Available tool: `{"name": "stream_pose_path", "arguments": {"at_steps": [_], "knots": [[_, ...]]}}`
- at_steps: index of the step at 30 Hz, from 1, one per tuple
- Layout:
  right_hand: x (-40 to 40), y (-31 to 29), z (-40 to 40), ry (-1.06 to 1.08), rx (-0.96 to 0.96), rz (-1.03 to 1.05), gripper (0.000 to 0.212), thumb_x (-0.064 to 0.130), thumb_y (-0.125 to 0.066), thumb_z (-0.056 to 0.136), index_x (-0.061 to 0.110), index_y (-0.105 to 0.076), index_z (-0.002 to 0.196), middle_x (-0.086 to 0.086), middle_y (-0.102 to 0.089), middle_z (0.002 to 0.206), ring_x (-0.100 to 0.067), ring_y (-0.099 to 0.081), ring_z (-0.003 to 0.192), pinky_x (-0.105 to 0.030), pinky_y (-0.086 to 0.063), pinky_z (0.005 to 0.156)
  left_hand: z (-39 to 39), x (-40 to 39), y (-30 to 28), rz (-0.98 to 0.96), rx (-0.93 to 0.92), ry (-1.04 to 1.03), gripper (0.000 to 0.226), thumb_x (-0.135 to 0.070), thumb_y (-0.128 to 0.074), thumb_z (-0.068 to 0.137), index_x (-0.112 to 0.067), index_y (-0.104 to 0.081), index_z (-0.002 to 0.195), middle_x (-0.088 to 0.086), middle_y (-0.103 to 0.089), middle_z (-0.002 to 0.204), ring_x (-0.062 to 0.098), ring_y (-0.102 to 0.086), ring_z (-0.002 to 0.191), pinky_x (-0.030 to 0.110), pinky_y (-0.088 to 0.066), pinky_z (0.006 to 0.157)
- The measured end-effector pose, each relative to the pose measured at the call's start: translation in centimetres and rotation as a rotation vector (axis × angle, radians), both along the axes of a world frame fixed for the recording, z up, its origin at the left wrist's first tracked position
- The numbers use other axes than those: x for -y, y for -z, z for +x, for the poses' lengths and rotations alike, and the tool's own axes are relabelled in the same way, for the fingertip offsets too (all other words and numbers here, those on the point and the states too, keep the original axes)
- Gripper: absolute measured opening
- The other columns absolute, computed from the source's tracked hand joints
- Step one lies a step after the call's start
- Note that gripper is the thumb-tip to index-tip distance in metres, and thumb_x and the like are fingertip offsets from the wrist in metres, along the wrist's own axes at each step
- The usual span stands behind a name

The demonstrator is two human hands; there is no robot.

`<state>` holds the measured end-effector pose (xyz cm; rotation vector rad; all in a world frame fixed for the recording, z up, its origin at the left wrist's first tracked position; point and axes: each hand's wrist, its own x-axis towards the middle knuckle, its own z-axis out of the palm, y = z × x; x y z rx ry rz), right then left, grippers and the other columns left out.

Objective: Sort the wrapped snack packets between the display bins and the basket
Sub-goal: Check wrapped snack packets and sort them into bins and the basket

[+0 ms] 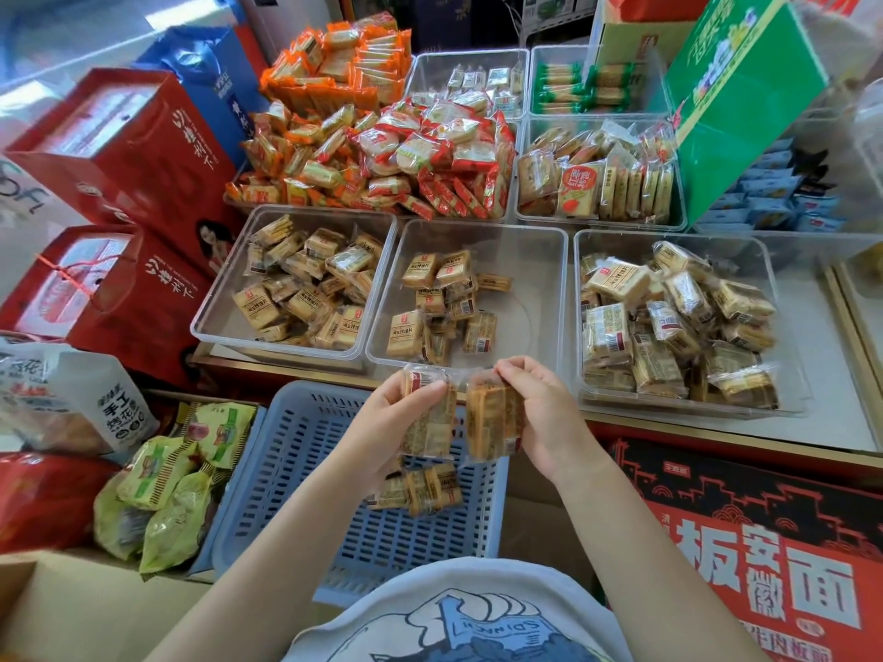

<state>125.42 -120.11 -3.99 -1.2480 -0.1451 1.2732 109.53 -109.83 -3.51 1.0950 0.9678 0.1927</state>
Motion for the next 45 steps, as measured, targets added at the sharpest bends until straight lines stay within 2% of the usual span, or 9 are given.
{"name": "stream_pose_path", "arguments": {"at_steps": [4, 11, 17, 25, 33, 35, 38, 41, 45], "knots": [[-0.3, -0.1, -0.6, -0.155, 0.303, -0.071, 0.022, 0.025, -0.055, 0.104, 0.014, -0.057, 0.085, -0.009, -0.066, 0.082, -0.019, -0.062, 0.074, -0.033, -0.052, 0.074, -0.6, -0.4, 0.0, 0.051, 0.056, 0.014, 0.044, -0.028, -0.076, 0.082, -0.001, -0.066, 0.114, 0.016, -0.073, 0.102, 0.028, -0.070, 0.093, 0.035, -0.060, 0.074], [-0.9, 0.2, -1.9, -0.204, 0.379, -0.016, 0.015, 0.029, -0.071, 0.096, 0.022, -0.065, 0.107, -0.003, -0.073, 0.097, -0.017, -0.071, 0.088, -0.030, -0.059, 0.077, -1.3, -0.7, 0.3, 0.118, 0.072, 0.009, 0.042, -0.023, -0.080, 0.072, -0.016, -0.065, 0.111, 0.006, -0.076, 0.091, 0.019, -0.071, 0.082, 0.029, -0.057, 0.072], [-1.1, 0.7, -2.4, -0.185, 0.508, -0.025, 0.015, 0.014, -0.074, 0.091, 0.026, -0.069, 0.084, 0.017, -0.070, 0.086, -0.003, -0.064, 0.090, -0.028, -0.053, 0.086, -2.1, -0.8, 0.3, 0.112, 0.085, -0.001, 0.037, -0.023, -0.085, 0.072, -0.006, -0.068, 0.099, 0.010, -0.073, 0.089, 0.023, -0.068, 0.080, 0.032, -0.055, 0.066], [-1.0, 0.7, -2.3, -0.156, 0.527, -0.007, 0.016, 0.012, -0.075, 0.090, 0.026, -0.070, 0.083, 0.011, -0.066, 0.080, -0.011, -0.065, 0.082, -0.029, -0.056, 0.077, -2.1, -1.3, 0.2, 0.151, 0.080, -0.138, 0.024, -0.025, -0.082, 0.070, -0.008, -0.078, 0.086, 0.015, -0.077, 0.091, 0.028, -0.070, 0.084, 0.039, -0.058, 0.081], [-1.2, -0.2, -2.3, 0.018, 0.427, -0.078, 0.006, 0.012, -0.071, 0.094, 0.017, -0.070, 0.090, 0.002, -0.073, 0.082, -0.008, -0.070, 0.068, -0.022, -0.054, 0.057, -2.0, -1.9, -0.3, 0.183, 0.019, 0.185, 0.049, -0.028, -0.080, 0.080, -0.031, -0.060, 0.124, 0.005, -0.078, 0.100, 0.025, -0.073, 0.093, 0.040, -0.057, 0.079], [-1.4, -0.3, -2.4, 0.054, 0.399, -0.120, 0.006, 0.019, -0.066, 0.098, 0.020, -0.071, 0.097, 0.000, -0.076, 0.091, -0.014, -0.073, 0.078, -0.025, -0.057, 0.062, -2.1, -1.8, 0.2, 0.176, 0.014, 0.178, 0.051, -0.020, -0.082, 0.085, -0.034, -0.055, 0.126, 0.007, -0.077, 0.100, 0.033, -0.072, 0.097, 0.048, -0.056, 0.084], [-1.8, -0.1, -2.4, 0.082, 0.392, -0.196, 0.015, 0.030, -0.056, 0.104, 0.022, -0.069, 0.104, 0.000, -0.076, 0.100, -0.018, -0.071, 0.091, -0.036, -0.060, 0.080, -2.5, -1.4, 0.6, 0.171, 0.008, 0.058, 0.042, -0.016, -0.078, 0.089, -0.035, -0.056, 0.120, -0.002, -0.075, 0.081, 0.027, -0.065, 0.083, 0.035, -0.051, 0.069], [-1.8, 0.1, -2.6, 0.096, 0.374, -0.259, 0.027, 0.035, -0.047, 0.107, 0.019, -0.068, 0.101, -0.007, -0.072, 0.107, -0.024, -0.068, 0.106, -0.047, -0.055, 0.098, -3.1, -1.3, 1.0, 0.117, 0.016, -0.012, 0.039, -0.017, -0.077, 0.088, -0.035, -0.058, 0.117, 0.002, -0.076, 0.085, 0.025, -0.062, 0.083, 0.030, -0.045, 0.066], [-1.9, -0.3, -2.6, 0.134, 0.211, -0.334, 0.037, 0.042, -0.041, 0.109, 0.014, -0.064, 0.104, -0.010, -0.069, 0.107, -0.023, -0.066, 0.096, -0.040, -0.057, 0.078, -3.2, -1.1, 1.2, 0.039, -0.001, -0.068, 0.044, -0.023, -0.076, 0.089, -0.024, -0.056, 0.127, 0.013, -0.077, 0.104, 0.024, -0.070, 0.089, 0.032, -0.052, 0.070]]}}
